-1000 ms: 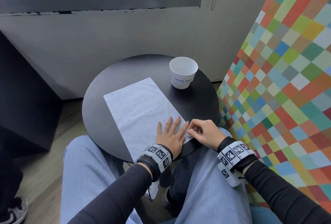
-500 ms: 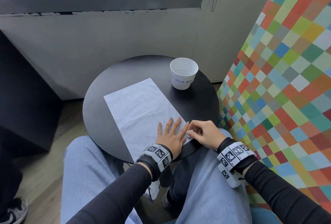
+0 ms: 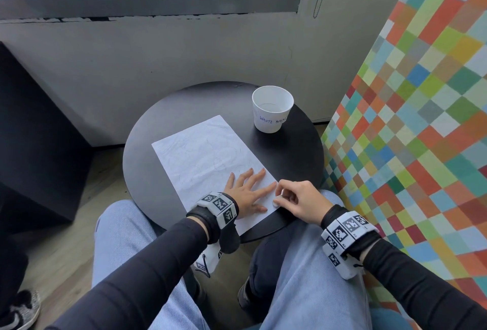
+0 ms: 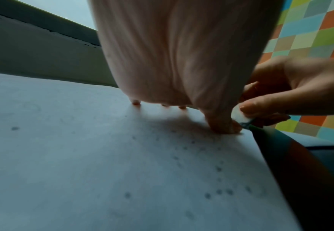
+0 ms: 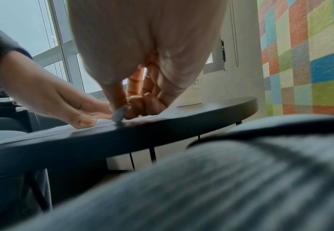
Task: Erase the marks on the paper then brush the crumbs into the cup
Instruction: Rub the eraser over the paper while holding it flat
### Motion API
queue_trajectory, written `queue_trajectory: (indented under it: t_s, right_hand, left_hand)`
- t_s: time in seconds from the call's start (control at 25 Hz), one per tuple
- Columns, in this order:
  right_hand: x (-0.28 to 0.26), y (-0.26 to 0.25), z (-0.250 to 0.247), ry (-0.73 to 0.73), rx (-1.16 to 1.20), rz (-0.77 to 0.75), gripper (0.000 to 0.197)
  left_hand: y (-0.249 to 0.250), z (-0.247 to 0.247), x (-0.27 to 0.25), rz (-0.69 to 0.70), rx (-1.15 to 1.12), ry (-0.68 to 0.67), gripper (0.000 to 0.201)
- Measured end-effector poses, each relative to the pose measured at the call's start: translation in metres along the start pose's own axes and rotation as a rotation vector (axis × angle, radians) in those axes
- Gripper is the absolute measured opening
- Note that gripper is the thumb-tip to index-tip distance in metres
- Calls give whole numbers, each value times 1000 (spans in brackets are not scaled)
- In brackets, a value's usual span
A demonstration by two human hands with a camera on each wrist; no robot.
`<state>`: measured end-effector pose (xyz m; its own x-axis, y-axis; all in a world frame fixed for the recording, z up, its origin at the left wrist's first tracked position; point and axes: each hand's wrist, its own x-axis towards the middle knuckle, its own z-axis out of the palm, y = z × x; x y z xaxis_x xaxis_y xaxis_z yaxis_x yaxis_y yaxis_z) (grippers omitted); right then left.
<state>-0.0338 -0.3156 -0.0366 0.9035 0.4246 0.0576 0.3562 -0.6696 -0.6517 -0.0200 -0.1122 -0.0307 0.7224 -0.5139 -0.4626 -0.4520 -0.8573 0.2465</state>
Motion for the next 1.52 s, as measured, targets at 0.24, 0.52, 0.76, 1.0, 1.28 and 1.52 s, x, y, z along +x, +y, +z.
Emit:
queue_trajectory:
  t_s: [0.24,0.52,0.76,1.0,1.28,1.52]
  right_hand:
    - [0,1,1,3,7,13,13]
    - [3,1,2,56,-18,26,15]
    - [8,6,2,124,-22,60,16]
    - [9,6,4,103,-29,44,17]
    - [10,6,8,95,-16,53,16]
    - [4,-4,10,-1,20,-33,18]
  left_hand:
    - [0,-2,2,-6,21,-12,76]
    - [2,-3,2,-20,50,-12,77]
    - [3,-5,1,-24,56,-13,81]
    - [5,-7,1,-28,73,-18,84]
    - [5,-8,2,-28,85,-30,84]
    - [5,-8,2,-34,87,-40,85]
